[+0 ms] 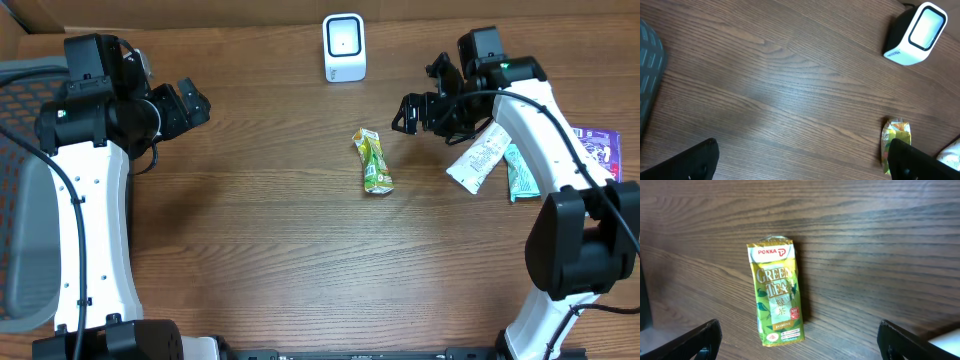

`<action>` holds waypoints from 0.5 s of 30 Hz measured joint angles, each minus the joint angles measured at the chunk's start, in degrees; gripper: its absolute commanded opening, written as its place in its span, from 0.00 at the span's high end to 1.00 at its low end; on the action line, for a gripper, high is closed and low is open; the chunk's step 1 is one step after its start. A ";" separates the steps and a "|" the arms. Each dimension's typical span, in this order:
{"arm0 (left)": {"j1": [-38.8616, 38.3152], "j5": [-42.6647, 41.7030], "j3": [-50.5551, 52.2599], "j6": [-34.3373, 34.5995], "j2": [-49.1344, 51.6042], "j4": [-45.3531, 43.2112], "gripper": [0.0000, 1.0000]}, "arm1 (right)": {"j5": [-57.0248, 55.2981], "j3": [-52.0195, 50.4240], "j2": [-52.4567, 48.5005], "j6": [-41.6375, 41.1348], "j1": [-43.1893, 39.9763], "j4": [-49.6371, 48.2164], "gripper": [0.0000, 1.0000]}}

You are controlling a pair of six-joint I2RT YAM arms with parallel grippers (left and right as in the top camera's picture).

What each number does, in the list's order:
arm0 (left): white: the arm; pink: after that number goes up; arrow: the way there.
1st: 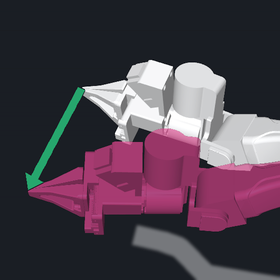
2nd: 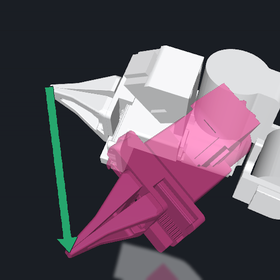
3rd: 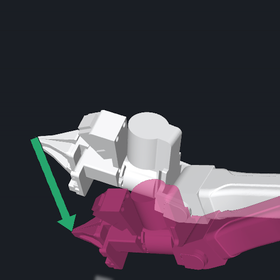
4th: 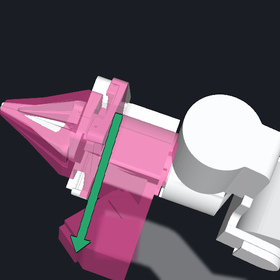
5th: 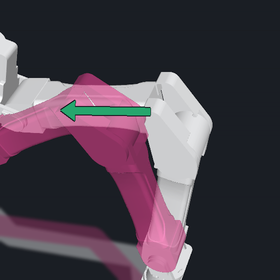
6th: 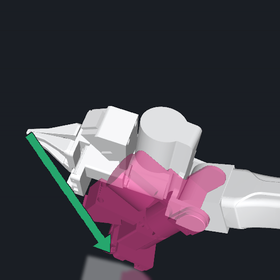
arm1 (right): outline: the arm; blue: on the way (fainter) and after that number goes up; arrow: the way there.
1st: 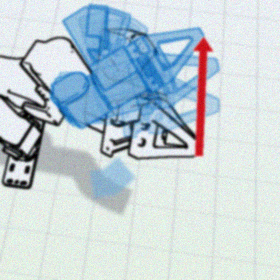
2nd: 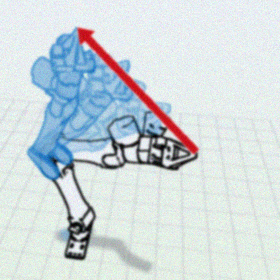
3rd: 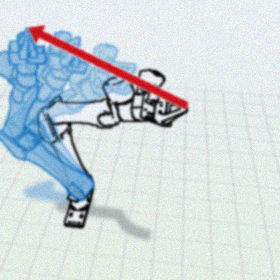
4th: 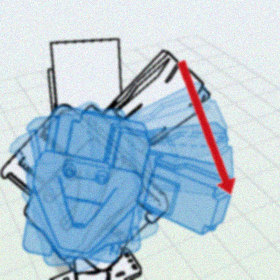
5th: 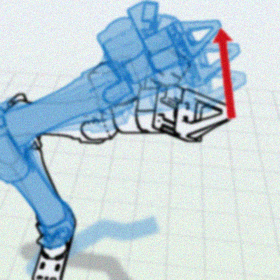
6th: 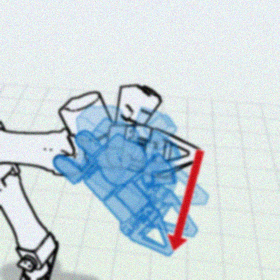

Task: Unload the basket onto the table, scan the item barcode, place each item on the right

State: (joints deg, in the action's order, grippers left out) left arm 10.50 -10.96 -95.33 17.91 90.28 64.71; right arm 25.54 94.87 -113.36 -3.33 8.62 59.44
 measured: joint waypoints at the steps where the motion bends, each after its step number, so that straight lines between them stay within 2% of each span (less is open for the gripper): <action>1: 0.00 -0.02 0.00 0.00 0.00 0.02 0.00 | 0.39 -0.24 -0.33 0.11 0.00 -0.33 0.00; 15: 0.00 0.00 0.00 0.00 0.00 0.00 0.01 | 10.03 -0.83 -7.82 4.07 0.04 -3.21 0.00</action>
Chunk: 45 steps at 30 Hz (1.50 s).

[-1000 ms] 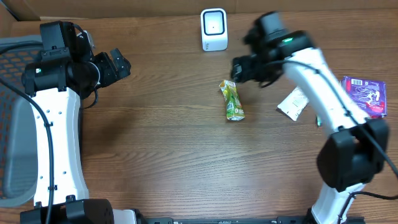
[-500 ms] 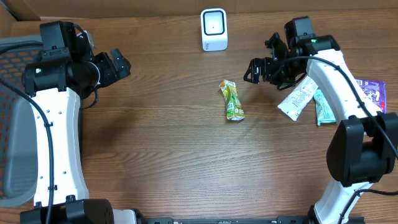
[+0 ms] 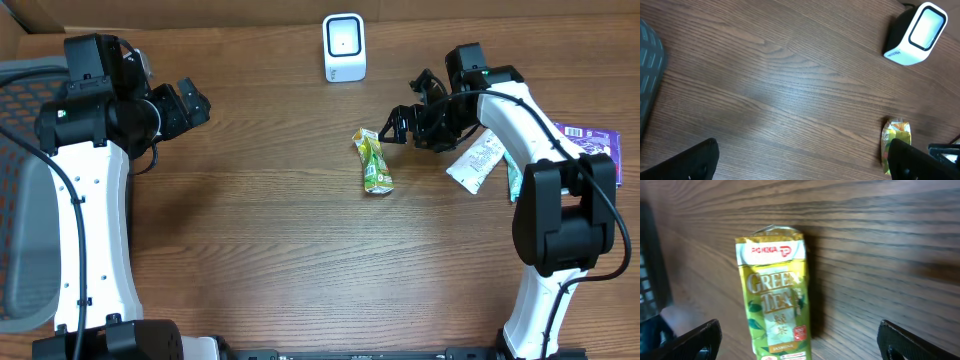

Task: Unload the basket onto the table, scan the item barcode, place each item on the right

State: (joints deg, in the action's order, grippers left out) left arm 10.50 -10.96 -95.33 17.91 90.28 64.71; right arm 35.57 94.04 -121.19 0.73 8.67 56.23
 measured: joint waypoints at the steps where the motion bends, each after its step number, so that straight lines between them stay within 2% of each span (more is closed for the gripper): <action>1: 0.00 0.00 0.00 0.00 0.00 0.02 0.01 | 0.57 0.00 -0.15 0.39 0.04 -0.11 0.00; 9: 0.00 -0.02 0.00 0.00 0.00 0.00 0.01 | 3.30 0.00 -4.76 1.46 1.62 -1.55 0.01; 14: 0.00 -0.02 0.00 0.00 0.00 0.00 0.01 | 6.12 0.02 -7.58 1.79 3.02 -3.13 0.11; 20: 0.00 0.00 0.00 0.00 0.00 0.02 0.00 | 6.64 -0.02 -8.13 2.38 4.11 -4.57 0.55; 22: 0.00 -0.02 0.00 0.00 0.00 0.02 0.00 | 6.84 -0.04 -8.15 2.21 4.13 -4.87 0.67; 27: 0.00 -0.02 0.00 0.00 0.00 0.02 0.01 | 7.02 -0.28 -8.46 2.34 4.15 -5.73 0.90; 29: 0.00 -0.02 0.00 0.00 0.00 0.02 0.00 | 7.45 -0.31 -8.50 2.25 4.13 -5.79 0.96; 39: 0.00 0.00 0.00 0.00 0.00 0.00 0.00 | 6.21 0.46 -8.39 2.27 4.24 -4.50 0.96; 42: 0.00 0.00 0.00 0.00 0.00 0.00 0.00 | 1.18 0.57 -6.78 2.23 5.01 -4.07 0.96; 45: 0.00 0.00 0.00 0.00 0.00 0.02 0.01 | -8.50 0.66 -3.76 0.70 7.43 -2.82 0.96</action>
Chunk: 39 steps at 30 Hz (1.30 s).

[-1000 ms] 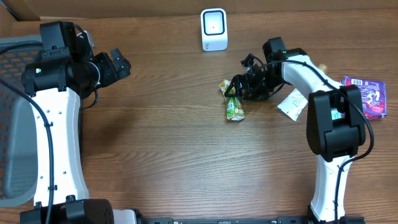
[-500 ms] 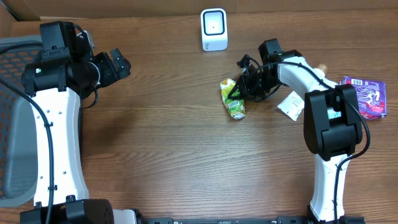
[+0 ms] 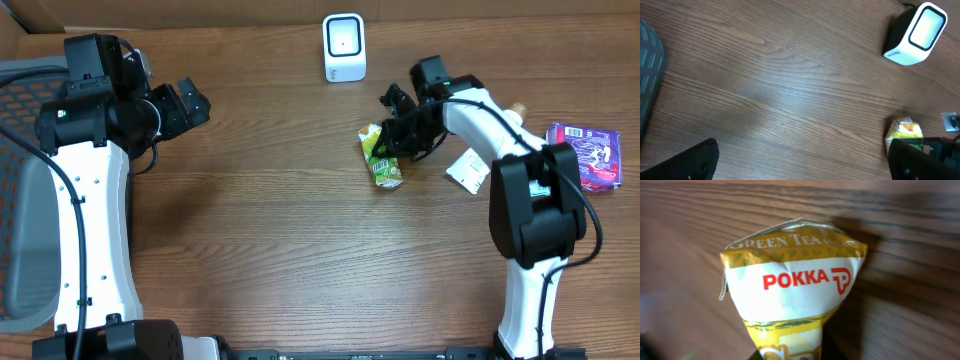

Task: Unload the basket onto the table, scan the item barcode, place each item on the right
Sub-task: 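Lift the green tea pack off the table with the right gripper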

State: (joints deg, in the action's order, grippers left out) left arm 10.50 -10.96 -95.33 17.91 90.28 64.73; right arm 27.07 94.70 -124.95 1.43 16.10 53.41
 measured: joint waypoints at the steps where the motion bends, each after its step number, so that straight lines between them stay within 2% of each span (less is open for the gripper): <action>1: 0.00 0.00 0.00 0.00 0.00 0.00 0.00 | -4.74 0.17 1.11 -1.01 1.55 0.52 0.96; 7: 0.00 -0.02 0.00 0.00 0.00 -0.02 0.00 | -29.07 0.52 2.97 -7.13 12.79 1.49 0.92; 11: 0.00 0.00 0.00 0.00 0.00 -0.02 0.01 | -38.80 -0.13 2.97 -9.97 19.91 -0.15 0.74; 14: 0.00 0.00 0.00 0.00 0.00 -0.02 0.00 | -41.92 -0.33 2.97 -11.06 23.23 -0.52 0.61; 16: 0.00 -0.02 0.00 0.00 0.00 0.00 0.00 | -42.97 -0.33 2.97 -11.21 24.11 -0.61 0.56; 23: 0.00 -0.02 0.00 0.00 0.00 0.00 0.01 | -41.16 -0.31 2.97 -11.74 23.34 -0.59 0.45; 26: 0.00 -0.02 0.00 0.00 0.00 -0.02 0.00 | -38.49 0.31 2.97 -12.07 22.27 0.17 0.25; 29: 0.00 -0.02 0.00 0.00 0.00 -0.02 0.01 | -34.32 1.95 2.97 -10.19 19.89 0.50 0.16; 39: 0.00 0.00 0.00 0.00 0.00 0.00 0.00 | -13.77 2.40 2.97 -3.06 8.57 -0.50 0.12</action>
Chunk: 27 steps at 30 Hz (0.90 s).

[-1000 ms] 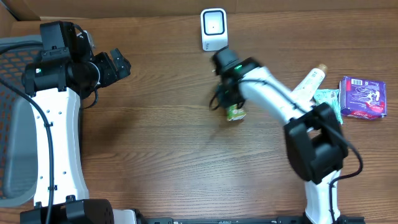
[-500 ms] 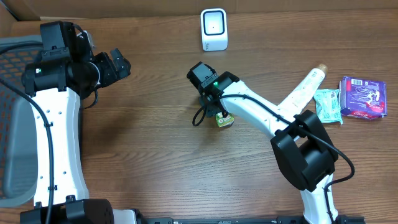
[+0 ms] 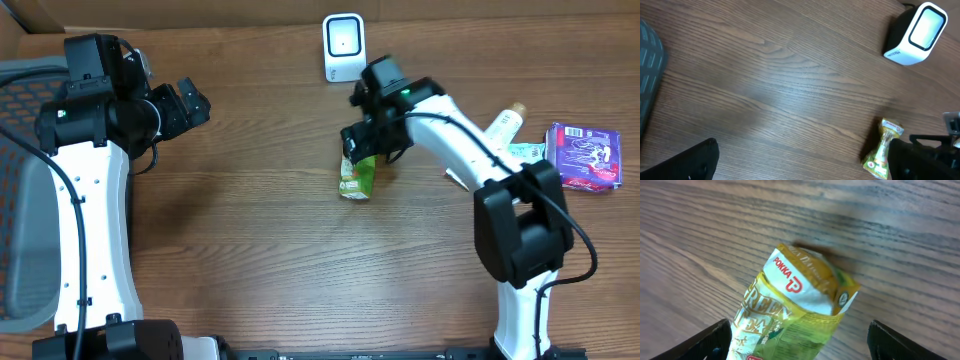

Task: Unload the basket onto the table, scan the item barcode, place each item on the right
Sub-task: 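Lift the green tea pack off the table with the right gripper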

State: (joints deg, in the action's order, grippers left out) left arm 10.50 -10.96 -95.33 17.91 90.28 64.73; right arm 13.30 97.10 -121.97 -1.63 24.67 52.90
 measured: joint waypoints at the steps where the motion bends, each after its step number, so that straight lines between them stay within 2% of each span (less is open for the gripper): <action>1: 0.00 0.00 0.00 0.00 0.00 -0.02 0.00 | 1.64 -0.42 0.00 0.35 -0.44 -0.46 0.12; 5: 0.00 0.00 0.00 0.00 0.00 -0.02 0.00 | 5.11 -2.67 0.00 -0.48 0.02 -2.73 0.07; 12: 0.00 0.00 0.00 0.00 0.00 -0.02 0.01 | 2.14 -7.08 0.00 -10.67 1.29 -7.52 0.10; 16: 0.00 -0.02 0.00 0.00 0.00 -0.02 0.00 | 0.76 -7.56 0.00 -14.10 1.31 -9.03 0.25; 20: 0.00 0.00 0.00 0.00 0.00 0.00 0.00 | -0.17 -7.56 0.00 -15.56 1.27 -10.47 0.45; 22: 0.00 0.00 0.00 0.00 0.00 0.00 0.00 | -0.44 -7.56 0.00 -15.87 1.25 -10.99 0.58; 24: 0.00 0.00 0.00 0.00 0.00 -0.02 0.00 | -0.24 -7.54 0.28 -16.31 1.25 -11.39 0.65; 27: 0.00 0.00 0.00 0.00 0.00 -0.02 0.01 | -0.39 -7.54 0.87 -16.52 1.25 -11.34 0.67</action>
State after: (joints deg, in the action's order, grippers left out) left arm 10.50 -10.96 -95.33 17.91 90.28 64.71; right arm 12.91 89.56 -121.10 -18.15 25.91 41.56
